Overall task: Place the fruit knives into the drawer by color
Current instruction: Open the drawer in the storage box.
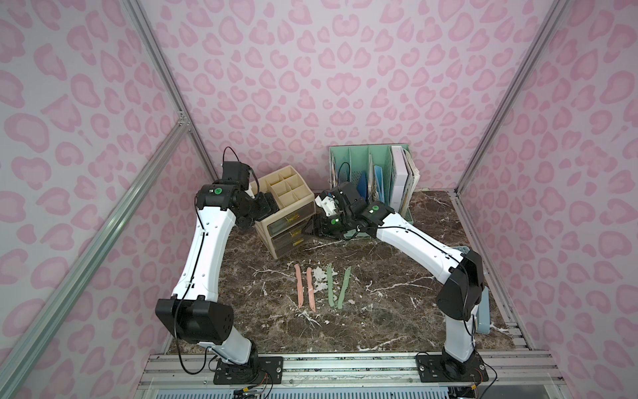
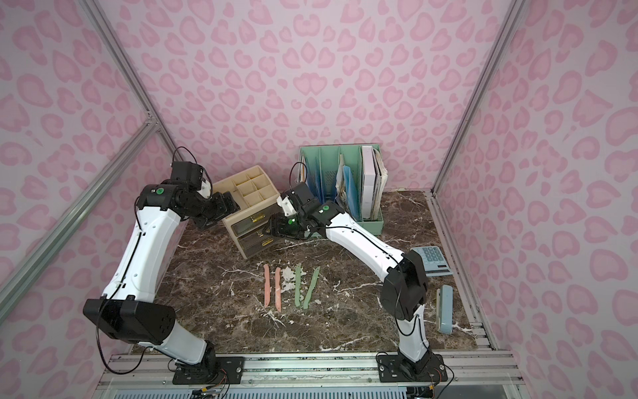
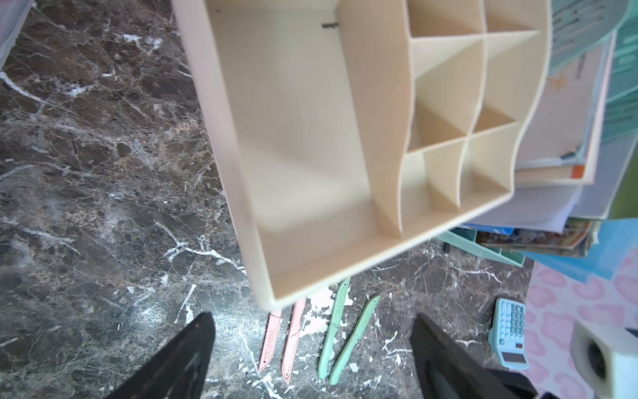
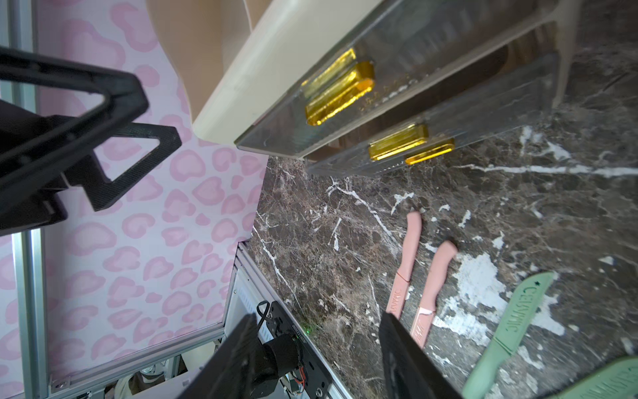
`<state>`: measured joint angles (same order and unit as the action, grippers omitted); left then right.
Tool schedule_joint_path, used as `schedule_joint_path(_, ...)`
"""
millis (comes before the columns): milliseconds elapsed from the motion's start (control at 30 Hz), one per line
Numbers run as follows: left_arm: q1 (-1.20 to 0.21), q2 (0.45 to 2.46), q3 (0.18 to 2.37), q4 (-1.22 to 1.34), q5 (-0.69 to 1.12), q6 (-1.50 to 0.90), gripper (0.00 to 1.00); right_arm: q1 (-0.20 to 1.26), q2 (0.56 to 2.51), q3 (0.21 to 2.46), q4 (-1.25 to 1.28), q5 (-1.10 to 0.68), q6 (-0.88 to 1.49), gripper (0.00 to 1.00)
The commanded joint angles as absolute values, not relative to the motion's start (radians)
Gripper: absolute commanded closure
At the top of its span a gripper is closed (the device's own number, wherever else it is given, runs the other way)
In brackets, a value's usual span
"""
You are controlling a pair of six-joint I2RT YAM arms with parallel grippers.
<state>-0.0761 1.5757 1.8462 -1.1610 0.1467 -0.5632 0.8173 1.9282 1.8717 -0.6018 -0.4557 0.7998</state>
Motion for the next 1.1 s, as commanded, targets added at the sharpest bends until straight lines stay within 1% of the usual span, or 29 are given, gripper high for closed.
schedule_joint_path(0,-0.11,1.532,1.824,-1.159,0.129,-0.524,0.1,0.819,1.888,1.812,-0.607,-0.415,0.781,0.34)
schedule_joint_path(100,-0.132,1.475,1.774,-1.144,0.142,-0.517,0.09,0.821,1.84,1.734,-0.599,-0.388,0.785,0.27)
schedule_joint_path(200,-0.158,1.417,1.706,-1.117,0.164,-0.511,0.08,0.825,1.794,1.659,-0.601,-0.353,0.798,0.23)
schedule_joint_path(367,-0.2,1.346,1.582,-1.083,0.207,-0.506,0.08,0.836,1.735,1.548,-0.599,-0.307,0.845,0.18)
schedule_joint_path(500,-0.226,1.283,1.489,-1.048,0.241,-0.507,0.07,0.863,1.716,1.505,-0.603,-0.27,0.864,0.14)
schedule_joint_path(567,-0.232,1.254,1.435,-1.034,0.254,-0.506,0.07,0.875,1.71,1.486,-0.6,-0.249,0.878,0.11)
schedule_joint_path(667,-0.233,1.22,1.375,-1.014,0.258,-0.506,0.07,0.884,1.707,1.452,-0.569,-0.244,0.893,0.09)
schedule_joint_path(833,-0.234,1.207,1.354,-1.009,0.208,-0.499,0.07,0.881,1.727,1.415,-0.428,-0.289,0.917,0.09)
schedule_joint_path(1067,-0.233,1.215,1.355,-0.951,0.036,-0.556,0.07,0.853,1.797,1.373,-0.113,-0.393,1.036,0.1)
